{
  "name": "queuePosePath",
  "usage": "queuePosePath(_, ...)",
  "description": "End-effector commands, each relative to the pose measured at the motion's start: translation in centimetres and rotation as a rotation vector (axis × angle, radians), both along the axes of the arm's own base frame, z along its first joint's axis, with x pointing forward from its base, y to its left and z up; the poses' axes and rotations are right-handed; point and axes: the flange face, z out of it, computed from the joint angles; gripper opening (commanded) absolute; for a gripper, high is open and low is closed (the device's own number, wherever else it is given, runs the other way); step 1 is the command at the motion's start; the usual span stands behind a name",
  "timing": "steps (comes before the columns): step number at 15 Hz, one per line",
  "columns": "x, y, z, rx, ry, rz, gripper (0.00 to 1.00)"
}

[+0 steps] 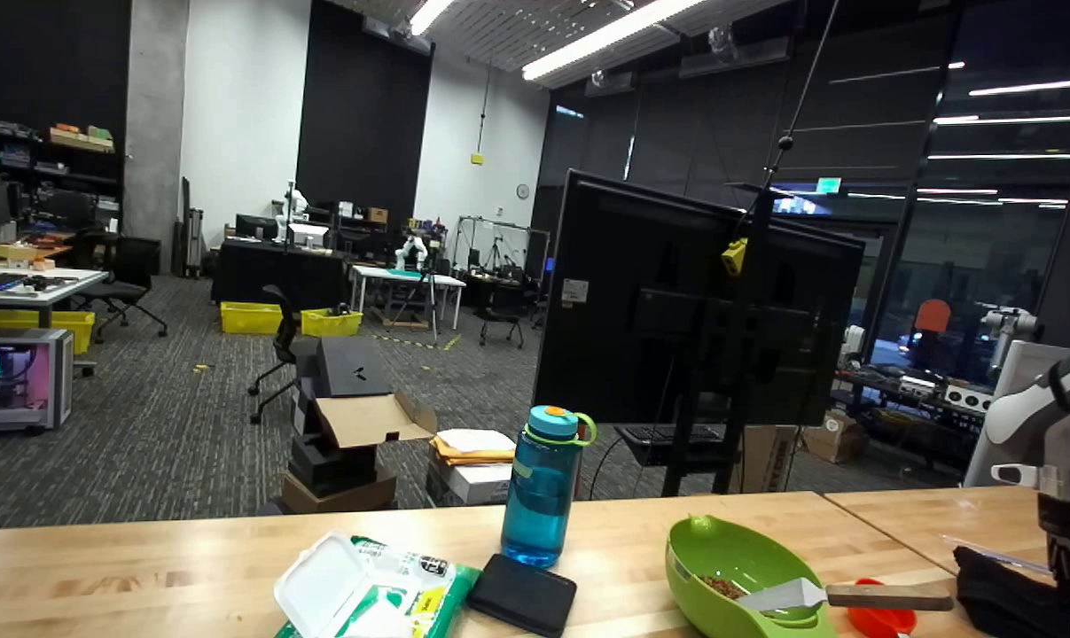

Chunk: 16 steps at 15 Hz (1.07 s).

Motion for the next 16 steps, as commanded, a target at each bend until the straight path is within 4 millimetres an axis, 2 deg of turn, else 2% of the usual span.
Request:
queuePosePath(1, 0.18, 0.09, 1.22, -0.009, -0.016, 0.006, 0.71)
queuePosePath(2, 0.27, 0.10, 1.38, -0.011, -0.019, 0.007, 0.67)
queuePosePath(3, 0.35, 0.08, 1.51, -0.012, -0.021, 0.008, 0.67)
queuePosePath(6, 0.50, 0.03, 1.75, -0.015, -0.026, 0.010, 0.61)
queuePosePath(8, 0.50, 0.01, 1.73, -0.014, -0.027, 0.009, 0.47)
queuePosePath(13, 0.36, -0.16, 1.59, -0.010, -0.024, 0.005, 0.33)
queuePosePath(14, 0.33, -0.20, 1.63, -0.010, -0.025, 0.005, 0.23)
queuePosePath(16, 0.30, -0.29, 1.73, -0.011, -0.027, 0.004, 0.24)
